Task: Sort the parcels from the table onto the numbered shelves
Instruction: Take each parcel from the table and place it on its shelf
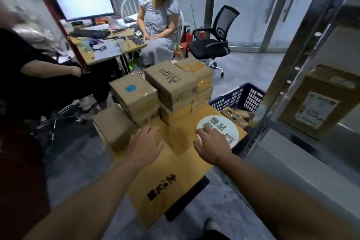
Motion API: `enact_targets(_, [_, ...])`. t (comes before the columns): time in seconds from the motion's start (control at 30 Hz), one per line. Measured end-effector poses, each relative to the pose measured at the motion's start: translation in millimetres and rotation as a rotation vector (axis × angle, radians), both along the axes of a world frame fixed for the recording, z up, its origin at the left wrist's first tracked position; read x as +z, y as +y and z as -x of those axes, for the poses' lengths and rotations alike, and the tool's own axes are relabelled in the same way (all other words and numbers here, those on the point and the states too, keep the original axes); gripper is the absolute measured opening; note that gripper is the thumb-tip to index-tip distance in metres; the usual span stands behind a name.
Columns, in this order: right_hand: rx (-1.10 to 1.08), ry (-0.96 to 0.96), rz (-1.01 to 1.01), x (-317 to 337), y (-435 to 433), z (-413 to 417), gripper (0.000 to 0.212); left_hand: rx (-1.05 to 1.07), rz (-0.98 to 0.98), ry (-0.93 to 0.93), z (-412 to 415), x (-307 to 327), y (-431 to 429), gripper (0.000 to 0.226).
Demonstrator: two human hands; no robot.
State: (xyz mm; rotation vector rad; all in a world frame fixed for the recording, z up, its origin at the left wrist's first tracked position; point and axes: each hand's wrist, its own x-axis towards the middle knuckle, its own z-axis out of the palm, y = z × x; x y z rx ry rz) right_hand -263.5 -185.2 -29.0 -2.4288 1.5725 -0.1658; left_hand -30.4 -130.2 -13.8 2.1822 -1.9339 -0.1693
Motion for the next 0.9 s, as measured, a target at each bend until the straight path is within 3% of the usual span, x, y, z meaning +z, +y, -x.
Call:
enact_targets(0.37, [0.282, -0.151, 0.113, 42, -70, -110, 0.044, 0.293, 0.095, 0.048, -79, 23, -7, 0.047])
enact_targets(0.57, [0.374, -0.184, 0.069, 52, -119, -160, 0.048, 0.418, 0.065, 0.083, -105, 19, -36, 0.052])
enact_targets(0.77, [0.329, -0.200, -0.026, 43, -155, -191, 0.053, 0.442, 0.042, 0.099, -122, 9, -67, 0.055])
enact_targets(0.9, [0.273, -0.254, -0.129, 39, -164, -205, 0.051, 0.436, 0.094, 0.231, -120, 8, -92, 0.049])
